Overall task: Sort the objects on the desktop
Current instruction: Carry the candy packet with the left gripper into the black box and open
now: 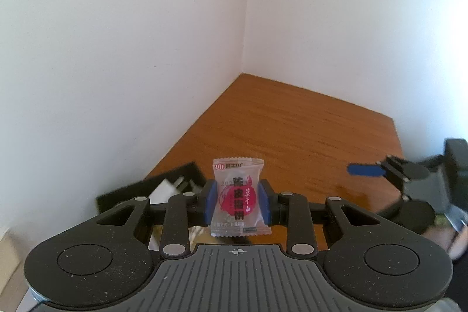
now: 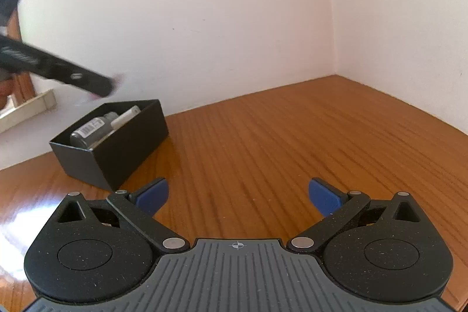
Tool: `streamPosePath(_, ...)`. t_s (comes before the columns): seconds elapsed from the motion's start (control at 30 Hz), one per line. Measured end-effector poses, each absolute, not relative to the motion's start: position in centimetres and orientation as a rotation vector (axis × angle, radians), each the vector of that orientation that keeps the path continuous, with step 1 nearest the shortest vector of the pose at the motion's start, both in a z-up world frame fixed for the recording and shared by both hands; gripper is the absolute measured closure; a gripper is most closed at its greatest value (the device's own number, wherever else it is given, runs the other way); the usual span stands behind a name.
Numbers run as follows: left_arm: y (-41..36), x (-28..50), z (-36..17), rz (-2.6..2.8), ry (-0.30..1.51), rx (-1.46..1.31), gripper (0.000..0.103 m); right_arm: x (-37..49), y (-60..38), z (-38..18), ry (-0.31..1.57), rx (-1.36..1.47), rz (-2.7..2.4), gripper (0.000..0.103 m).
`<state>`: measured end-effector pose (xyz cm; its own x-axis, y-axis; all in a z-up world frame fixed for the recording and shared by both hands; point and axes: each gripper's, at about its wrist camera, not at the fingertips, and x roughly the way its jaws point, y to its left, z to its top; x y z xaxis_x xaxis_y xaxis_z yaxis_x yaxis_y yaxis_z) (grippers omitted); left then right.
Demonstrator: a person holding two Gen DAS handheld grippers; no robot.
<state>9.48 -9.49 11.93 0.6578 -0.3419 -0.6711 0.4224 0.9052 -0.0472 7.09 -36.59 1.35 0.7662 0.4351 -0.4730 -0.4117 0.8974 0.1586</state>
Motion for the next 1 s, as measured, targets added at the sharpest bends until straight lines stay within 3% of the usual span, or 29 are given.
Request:
streamPosePath(0.53, -3.6, 1.8, 11.3, -0.372, 0.716, 0.061, 0.07, 6.9, -36.1, 1.4, 0.522, 0.012, 0.45, 0.002)
streamPosePath(1.0, -0.9, 0.6, 8.2, -0.309, 0.761, 0.016, 0.07, 6.9, -36.0, 1.3, 0.516, -0.001, 0.444, 0.002)
